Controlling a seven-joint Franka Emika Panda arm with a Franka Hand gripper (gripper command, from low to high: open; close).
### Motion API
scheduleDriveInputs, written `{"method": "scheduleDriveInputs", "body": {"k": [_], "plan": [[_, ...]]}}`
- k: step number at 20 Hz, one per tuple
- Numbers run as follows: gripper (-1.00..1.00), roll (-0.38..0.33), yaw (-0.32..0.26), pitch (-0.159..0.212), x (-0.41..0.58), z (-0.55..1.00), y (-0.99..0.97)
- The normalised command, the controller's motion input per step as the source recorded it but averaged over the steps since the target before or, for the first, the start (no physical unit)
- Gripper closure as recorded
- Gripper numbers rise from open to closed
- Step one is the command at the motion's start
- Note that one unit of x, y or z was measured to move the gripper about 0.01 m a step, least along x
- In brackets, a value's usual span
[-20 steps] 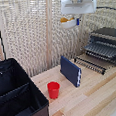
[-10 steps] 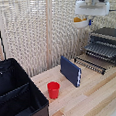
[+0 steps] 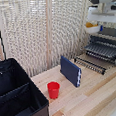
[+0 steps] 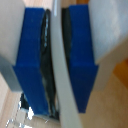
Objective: Gently stretch your hand towards the oven tray's handle, obtaining a firm grip, and draw it cautiously out of the oven. Transition your grip to the hot dog bowl, gingerly seizing the edge, and elevate it from the surface. Hover the bowl over the tray, delicately lower it, and temper your grip, establishing the bowl's equilibrium.
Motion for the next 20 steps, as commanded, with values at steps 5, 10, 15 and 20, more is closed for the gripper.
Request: {"method": "scheduleDriveInputs", "body": {"k": [5,10,15,20], "plan": [[1.0,0.049,-0.087,0.0,-0.031,-0.29,-0.7],[1.0,0.027,-0.153,0.001,0.0,-0.32,-0.45],[1.0,0.002,-0.122,0.071,0.0,-0.32,-0.12],[1.0,0.0,-0.014,0.068,-0.049,-0.24,-0.04]]}}
